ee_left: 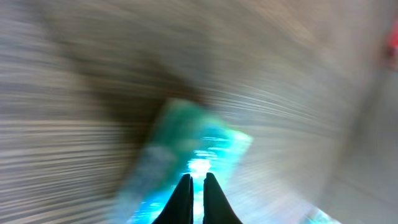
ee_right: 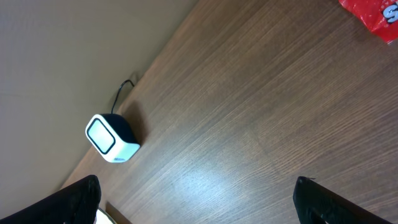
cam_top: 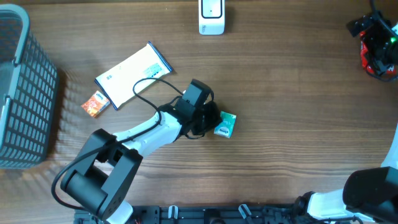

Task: Scan the item barcode
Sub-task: 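Push the green tissue pack rightward with the left gripper, then reach the right gripper to the green tissue pack and grasp it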

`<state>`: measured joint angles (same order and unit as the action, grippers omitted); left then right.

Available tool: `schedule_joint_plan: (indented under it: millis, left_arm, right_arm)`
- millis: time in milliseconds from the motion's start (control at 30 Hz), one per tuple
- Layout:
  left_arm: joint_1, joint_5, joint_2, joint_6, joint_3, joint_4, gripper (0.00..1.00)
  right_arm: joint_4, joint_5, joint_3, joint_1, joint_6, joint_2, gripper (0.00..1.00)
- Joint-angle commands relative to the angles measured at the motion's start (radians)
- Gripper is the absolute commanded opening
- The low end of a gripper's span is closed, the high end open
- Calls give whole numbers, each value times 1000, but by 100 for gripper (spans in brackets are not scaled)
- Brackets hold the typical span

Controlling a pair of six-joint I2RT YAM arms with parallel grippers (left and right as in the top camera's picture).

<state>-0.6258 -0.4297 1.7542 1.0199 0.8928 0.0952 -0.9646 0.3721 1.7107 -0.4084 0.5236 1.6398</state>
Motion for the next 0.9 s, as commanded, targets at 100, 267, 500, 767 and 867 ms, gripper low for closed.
schedule_joint_plan:
  millis: [100, 267, 500, 767, 867]
  left_arm:
    - [10, -269, 5, 43, 8, -209, 4]
    - [85, -364, -23, 14, 9, -248, 4]
    - [270, -246, -142, -208, 9, 71, 4]
    - [400, 37, -161, -341, 9, 386, 56]
    - [397, 39, -160, -363, 9, 397, 100]
  right_arm:
    - [2, -10, -4, 3, 8, 8, 100]
    - [2, -10, -4, 3, 8, 8, 100]
    - [2, -10, -4, 3, 8, 8, 100]
    - [2, -10, -4, 3, 8, 8, 100]
    - [2, -10, -4, 3, 8, 8, 100]
